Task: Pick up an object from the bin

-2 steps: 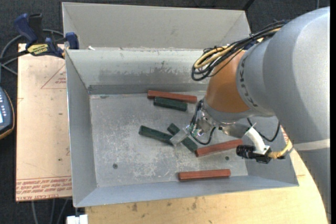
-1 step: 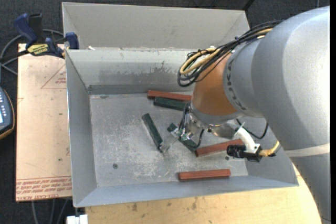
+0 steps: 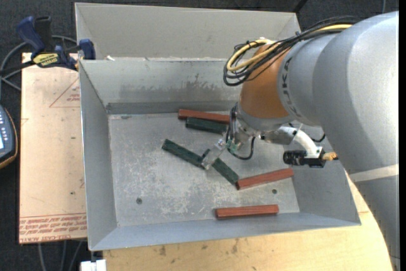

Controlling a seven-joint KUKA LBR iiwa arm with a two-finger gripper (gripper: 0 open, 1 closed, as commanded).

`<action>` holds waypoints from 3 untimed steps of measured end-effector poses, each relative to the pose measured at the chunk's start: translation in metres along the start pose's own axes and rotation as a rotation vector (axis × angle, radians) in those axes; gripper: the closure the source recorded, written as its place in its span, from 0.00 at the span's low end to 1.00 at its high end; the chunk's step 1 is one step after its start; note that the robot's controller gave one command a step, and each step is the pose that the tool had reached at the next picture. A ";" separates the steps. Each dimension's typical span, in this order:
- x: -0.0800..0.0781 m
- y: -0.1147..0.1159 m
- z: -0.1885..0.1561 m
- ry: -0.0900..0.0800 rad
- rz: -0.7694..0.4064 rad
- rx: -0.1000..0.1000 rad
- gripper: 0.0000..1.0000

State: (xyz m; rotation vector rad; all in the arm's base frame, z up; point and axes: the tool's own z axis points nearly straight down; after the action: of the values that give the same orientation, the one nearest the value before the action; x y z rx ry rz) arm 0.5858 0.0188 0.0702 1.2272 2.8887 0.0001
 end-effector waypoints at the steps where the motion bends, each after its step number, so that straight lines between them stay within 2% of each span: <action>1: 0.062 -0.001 0.000 0.004 -0.512 0.000 0.00; 2: 0.060 -0.001 -0.001 0.002 -0.510 -0.002 1.00; 3: 0.061 -0.001 0.000 0.003 -0.511 -0.001 0.00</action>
Offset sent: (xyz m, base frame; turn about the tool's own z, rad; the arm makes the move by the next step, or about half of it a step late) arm -0.0434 0.0424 -0.0002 -0.5105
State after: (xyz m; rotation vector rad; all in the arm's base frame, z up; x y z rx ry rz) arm 0.5428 0.0618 0.0700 0.4583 3.1074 0.0016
